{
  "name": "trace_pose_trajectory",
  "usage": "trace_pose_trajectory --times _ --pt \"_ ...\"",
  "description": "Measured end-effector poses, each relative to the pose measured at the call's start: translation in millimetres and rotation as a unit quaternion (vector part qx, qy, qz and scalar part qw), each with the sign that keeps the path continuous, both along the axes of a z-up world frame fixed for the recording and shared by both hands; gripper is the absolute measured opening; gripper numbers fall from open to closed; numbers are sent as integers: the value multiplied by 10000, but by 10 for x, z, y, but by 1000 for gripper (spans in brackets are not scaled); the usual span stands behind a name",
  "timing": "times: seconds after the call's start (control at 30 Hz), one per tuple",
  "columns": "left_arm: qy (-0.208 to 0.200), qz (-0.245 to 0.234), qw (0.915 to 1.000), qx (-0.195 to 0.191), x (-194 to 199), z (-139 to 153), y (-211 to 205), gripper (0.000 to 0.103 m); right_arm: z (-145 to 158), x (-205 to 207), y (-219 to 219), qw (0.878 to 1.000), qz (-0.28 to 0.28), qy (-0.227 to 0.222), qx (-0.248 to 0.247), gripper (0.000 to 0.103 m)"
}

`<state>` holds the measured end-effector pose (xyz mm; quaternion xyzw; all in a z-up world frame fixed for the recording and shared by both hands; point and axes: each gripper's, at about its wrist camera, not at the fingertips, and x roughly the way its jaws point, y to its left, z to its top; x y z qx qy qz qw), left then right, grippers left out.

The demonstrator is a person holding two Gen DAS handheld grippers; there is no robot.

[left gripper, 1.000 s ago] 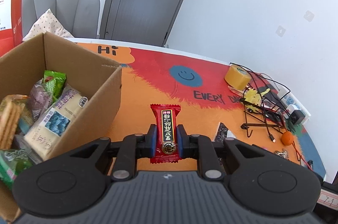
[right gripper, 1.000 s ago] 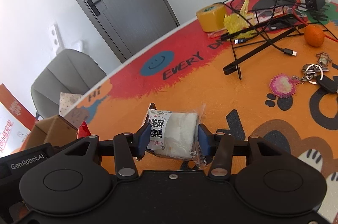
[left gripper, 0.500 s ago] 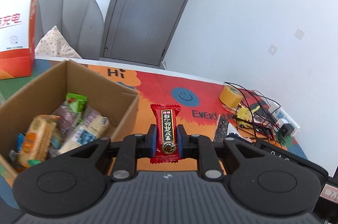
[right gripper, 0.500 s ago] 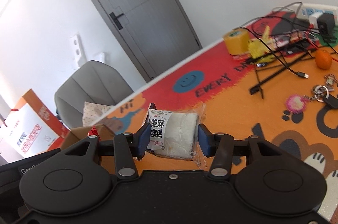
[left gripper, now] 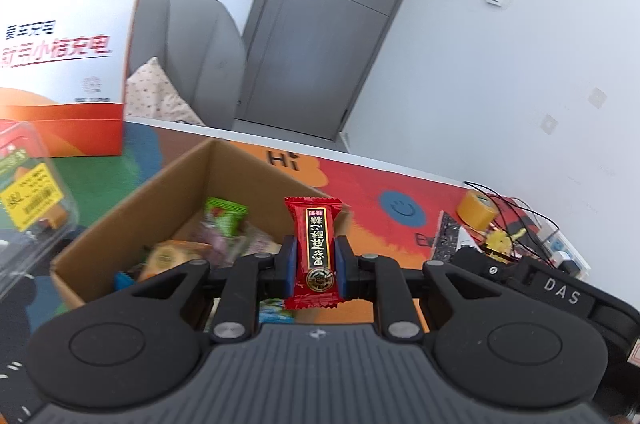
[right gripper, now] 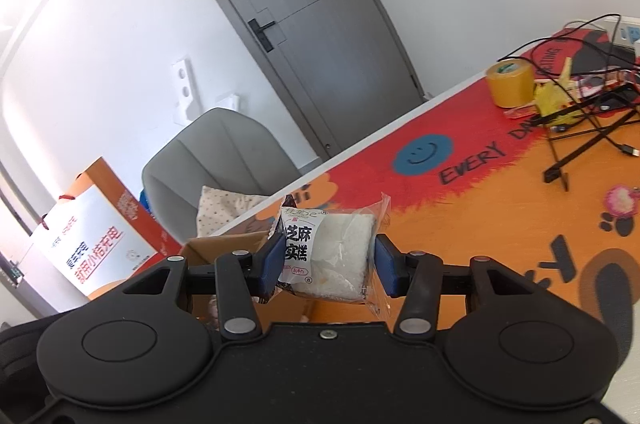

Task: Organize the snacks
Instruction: 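Carry the red bar and white pack over the box and lower them in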

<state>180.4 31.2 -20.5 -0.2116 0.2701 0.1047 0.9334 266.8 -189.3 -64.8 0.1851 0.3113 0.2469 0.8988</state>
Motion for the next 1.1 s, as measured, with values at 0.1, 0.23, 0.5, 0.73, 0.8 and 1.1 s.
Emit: trace_pose_trajectory --times 0.1,0.23,0.5,0.73,0.8,1.1 --pt "6 92 10000 0 -54 6 111 18 7 2 101 10000 92 8 28 48" --pt "24 181 9998 -26 -103 8 252 19 33 -22 249 9998 205 -11 44 48" --pt "59 224 9997 -80 -146 -1 454 19 80 -47 509 9992 405 -36 2 48" --pt "81 444 9988 -209 -171 -39 651 23 109 -47 710 9983 563 -53 -108 48" --pt "85 504 9984 -259 -183 -42 711 24 113 -34 758 9982 577 -51 -130 48" --pt "26 605 9974 -379 -233 -54 927 41 136 12 1038 9972 709 35 -226 48"
